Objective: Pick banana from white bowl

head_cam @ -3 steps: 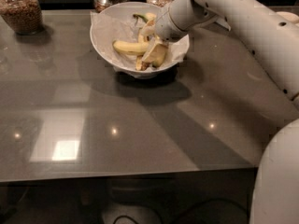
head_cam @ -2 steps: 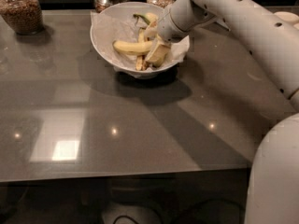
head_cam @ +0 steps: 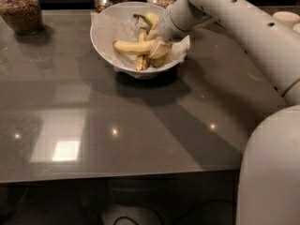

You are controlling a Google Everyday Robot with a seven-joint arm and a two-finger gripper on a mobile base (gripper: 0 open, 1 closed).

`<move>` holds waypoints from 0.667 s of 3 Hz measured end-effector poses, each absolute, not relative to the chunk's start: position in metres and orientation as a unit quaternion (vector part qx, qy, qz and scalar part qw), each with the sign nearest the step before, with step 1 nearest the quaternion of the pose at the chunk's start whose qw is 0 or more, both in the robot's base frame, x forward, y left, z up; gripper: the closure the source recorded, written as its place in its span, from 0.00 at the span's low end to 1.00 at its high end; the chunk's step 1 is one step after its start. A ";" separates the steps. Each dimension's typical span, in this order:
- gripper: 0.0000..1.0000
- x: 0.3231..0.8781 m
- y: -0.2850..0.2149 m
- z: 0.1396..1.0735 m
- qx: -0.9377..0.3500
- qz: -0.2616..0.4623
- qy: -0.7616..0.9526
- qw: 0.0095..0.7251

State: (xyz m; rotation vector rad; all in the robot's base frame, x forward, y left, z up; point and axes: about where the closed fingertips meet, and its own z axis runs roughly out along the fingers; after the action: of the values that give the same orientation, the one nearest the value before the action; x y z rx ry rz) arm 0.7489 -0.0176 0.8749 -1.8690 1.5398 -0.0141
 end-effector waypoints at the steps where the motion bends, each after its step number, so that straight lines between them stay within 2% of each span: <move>1: 0.83 0.748 -0.020 0.876 -0.721 -0.008 0.598 0.351; 2: 1.00 0.741 -0.024 0.888 -0.715 -0.012 0.601 0.357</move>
Offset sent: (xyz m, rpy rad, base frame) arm -0.0180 -0.0163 0.0366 0.0146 -0.0364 -0.0500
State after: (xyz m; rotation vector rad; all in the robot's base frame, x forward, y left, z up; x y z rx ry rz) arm 0.7412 -0.0240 0.8880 -1.8464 1.5514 -0.0316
